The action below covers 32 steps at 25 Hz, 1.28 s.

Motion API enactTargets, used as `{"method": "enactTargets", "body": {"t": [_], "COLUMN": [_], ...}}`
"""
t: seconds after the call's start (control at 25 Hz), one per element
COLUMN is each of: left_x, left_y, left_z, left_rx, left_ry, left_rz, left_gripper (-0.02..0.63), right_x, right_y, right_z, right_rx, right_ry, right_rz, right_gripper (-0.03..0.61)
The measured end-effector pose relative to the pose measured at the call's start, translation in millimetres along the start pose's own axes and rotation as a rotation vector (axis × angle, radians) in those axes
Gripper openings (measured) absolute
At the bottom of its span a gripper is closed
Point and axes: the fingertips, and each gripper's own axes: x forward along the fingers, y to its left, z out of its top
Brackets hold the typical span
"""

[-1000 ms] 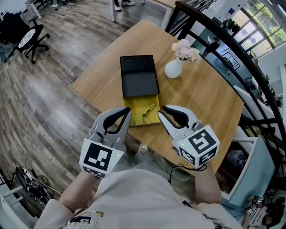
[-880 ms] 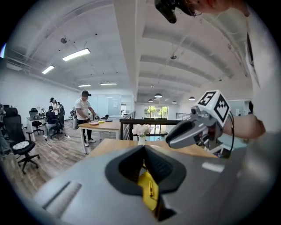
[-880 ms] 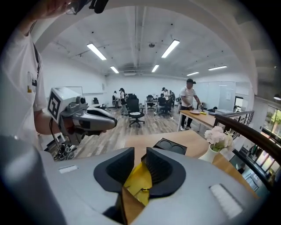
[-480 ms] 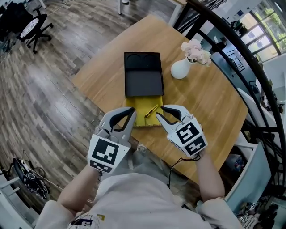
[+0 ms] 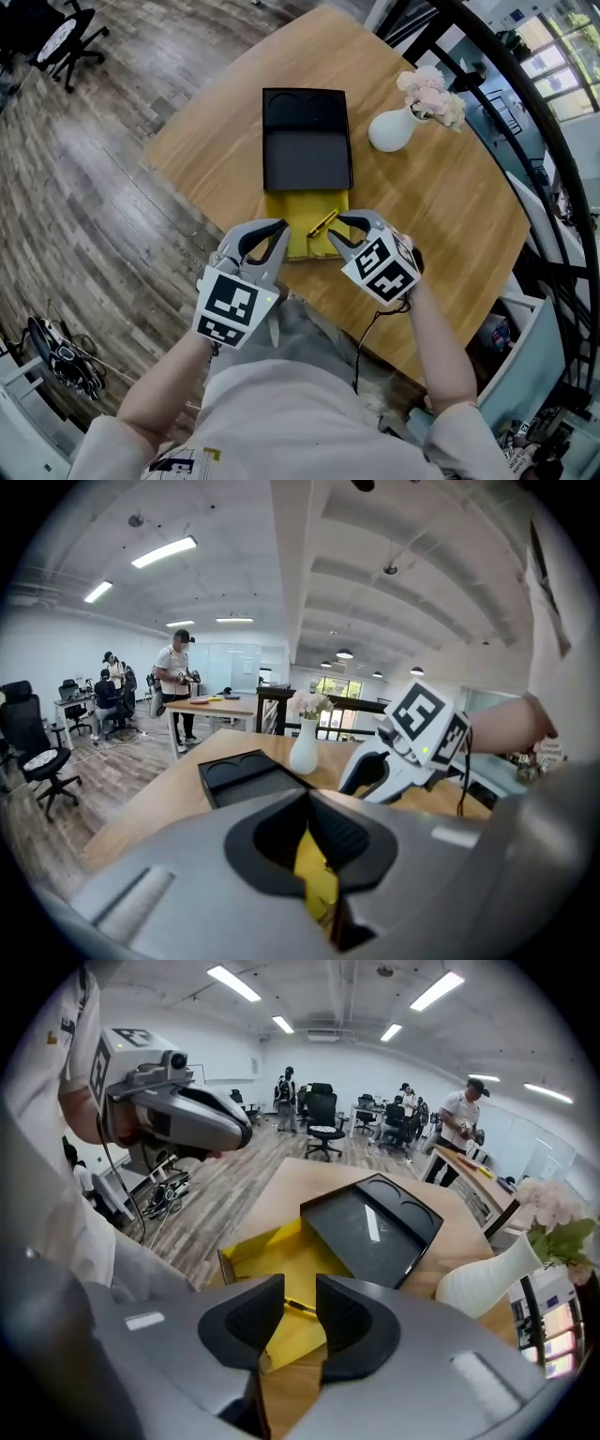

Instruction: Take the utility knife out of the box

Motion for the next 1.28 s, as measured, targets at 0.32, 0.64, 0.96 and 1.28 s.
{"method": "enactTargets", "body": {"t": [0.32, 0.64, 0.96, 1.28], "left_x": [33.6, 53.7, 71.9, 75.5], "left_y": [8.8, 27.6, 27.2, 28.9], "left_z": [-35.2, -64.0, -86.5, -99.1], "left_rx": [-0.012, -0.055, -0.081, -0.087], "left_ry": [0.084, 0.156, 0.199, 0.224], "left_rz": [-0.025, -0.031, -0.05, -0.054], "left_gripper": [0.002, 0.002, 0.002, 0.002], "right_x": [49.6, 91.1, 118.5, 128.4], "right_y": [2.1, 1.6, 2.3, 2.6], "right_z": [-30.8, -42.9, -64.5, -71.2], "right_rx": [-0.066, -0.158, -0.222, -0.403], "right_ry": [0.109, 0.2, 0.254, 0.319], "right_rz": [0.104, 0.163, 0.189, 0.137], "right_gripper": [0.114, 0.137, 0.141, 0.147]}}
